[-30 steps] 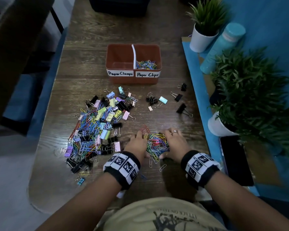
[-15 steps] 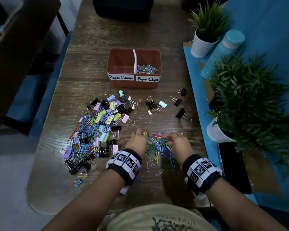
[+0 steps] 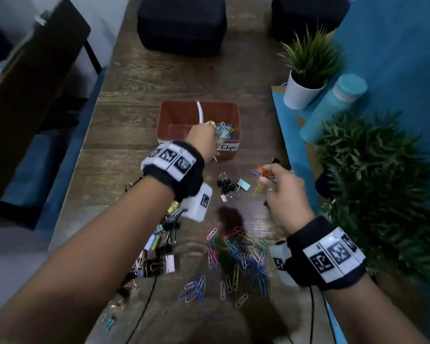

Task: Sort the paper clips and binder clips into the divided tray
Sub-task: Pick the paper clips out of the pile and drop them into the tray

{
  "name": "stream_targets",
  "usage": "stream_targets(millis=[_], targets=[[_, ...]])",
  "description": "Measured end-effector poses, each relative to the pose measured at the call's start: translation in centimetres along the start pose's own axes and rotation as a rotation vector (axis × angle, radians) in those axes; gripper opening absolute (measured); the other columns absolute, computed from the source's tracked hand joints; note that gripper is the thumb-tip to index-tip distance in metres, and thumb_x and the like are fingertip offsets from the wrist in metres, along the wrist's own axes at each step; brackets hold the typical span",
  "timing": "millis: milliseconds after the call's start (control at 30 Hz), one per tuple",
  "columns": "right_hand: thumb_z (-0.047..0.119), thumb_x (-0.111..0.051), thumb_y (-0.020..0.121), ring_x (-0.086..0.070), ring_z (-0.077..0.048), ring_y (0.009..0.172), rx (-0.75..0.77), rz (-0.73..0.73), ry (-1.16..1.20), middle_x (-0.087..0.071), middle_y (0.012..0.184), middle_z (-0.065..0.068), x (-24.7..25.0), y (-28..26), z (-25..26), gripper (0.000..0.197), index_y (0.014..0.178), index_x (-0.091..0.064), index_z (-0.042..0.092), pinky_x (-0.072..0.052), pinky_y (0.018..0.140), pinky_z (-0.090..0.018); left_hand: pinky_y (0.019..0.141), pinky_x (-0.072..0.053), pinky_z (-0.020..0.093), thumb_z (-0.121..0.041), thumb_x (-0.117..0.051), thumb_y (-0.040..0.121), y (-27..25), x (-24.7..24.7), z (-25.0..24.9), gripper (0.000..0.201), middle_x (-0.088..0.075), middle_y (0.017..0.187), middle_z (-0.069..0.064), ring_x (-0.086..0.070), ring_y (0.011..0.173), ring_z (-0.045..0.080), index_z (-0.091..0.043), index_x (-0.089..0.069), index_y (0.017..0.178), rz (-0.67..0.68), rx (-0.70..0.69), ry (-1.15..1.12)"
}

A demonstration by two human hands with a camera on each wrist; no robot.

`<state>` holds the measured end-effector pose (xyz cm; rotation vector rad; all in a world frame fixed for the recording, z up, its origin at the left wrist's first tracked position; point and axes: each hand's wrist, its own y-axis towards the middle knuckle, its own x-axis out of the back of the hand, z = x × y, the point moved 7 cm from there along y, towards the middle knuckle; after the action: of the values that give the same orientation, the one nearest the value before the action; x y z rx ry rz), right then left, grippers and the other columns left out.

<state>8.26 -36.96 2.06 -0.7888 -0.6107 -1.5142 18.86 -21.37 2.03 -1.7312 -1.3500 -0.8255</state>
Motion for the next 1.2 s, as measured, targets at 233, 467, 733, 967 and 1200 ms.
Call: stream_targets(millis=[233, 467, 733, 967, 1200], targets=[[0.01, -0.051, 0.092, -0.058, -0.029, 0.102, 0.005, -0.112, 0.113, -0.067, 0.103, -0.014, 0.4, 8.9, 4.2, 0.022, 0.111, -0.062, 0.009, -0.042, 0.081, -0.029, 0.115, -0.019, 0.037, -0.023, -0.046, 0.097, 8.1, -1.4, 0.4, 0.039, -0.041, 0.139, 0.029, -0.046, 0.126, 0.032, 0.003, -0.051, 0.125, 0.164, 0.078, 0.147], [0.007, -0.045, 0.094, -0.055, -0.029, 0.109, 0.01, -0.112, 0.112, -0.064, 0.111, -0.016, -3.7, 18.1, 7.2, 0.026, 0.116, -0.059, 0.006, -0.04, 0.089, -0.031, 0.092, -0.041, 0.027, -0.011, -0.055, 0.09, 2.4, 2.0, 4.6, 0.032, -0.063, 0.121, 0.014, -0.058, 0.111, 0.027, -0.011, -0.06, 0.122, -0.02, -0.008, -0.099], [0.039, -0.051, 0.093, -0.047, -0.025, 0.126, 0.173, 0.148, -0.22, -0.053, 0.135, -0.012, -6.7, 16.7, 7.4, 0.056, 0.139, -0.04, 0.009, -0.037, 0.102, -0.031, 0.075, -0.043, 0.022, -0.008, -0.063, 0.086, -7.3, -2.4, 8.5, 0.026, -0.066, 0.103, 0.005, -0.061, 0.081, 0.017, -0.017, -0.066, 0.11, 0.111, -0.013, -0.096], [0.013, -0.063, 0.086, -0.059, -0.021, 0.105, 0.026, 0.425, -0.23, -0.065, 0.11, -0.006, -8.5, 2.6, -1.3, 0.021, 0.106, -0.066, 0.012, -0.044, 0.095, -0.029, 0.115, -0.01, 0.058, -0.067, -0.074, 0.052, -14.9, -13.9, 5.0, 0.122, 0.012, 0.156, -0.006, 0.001, 0.144, 0.029, -0.026, -0.011, 0.148, 0.574, -0.18, 0.292], [0.027, -0.084, 0.06, -0.039, -0.019, 0.121, -0.206, 0.623, -0.271, -0.045, 0.127, 0.0, -11.5, -7.0, -7.6, 0.079, 0.126, -0.04, 0.019, -0.037, 0.102, -0.032, 0.102, -0.038, 0.042, -0.05, -0.07, 0.069, -16.9, -17.1, 5.3, 0.077, -0.022, 0.136, 0.003, -0.028, 0.125, 0.028, -0.016, -0.043, 0.132, 0.486, -0.118, 0.458]])
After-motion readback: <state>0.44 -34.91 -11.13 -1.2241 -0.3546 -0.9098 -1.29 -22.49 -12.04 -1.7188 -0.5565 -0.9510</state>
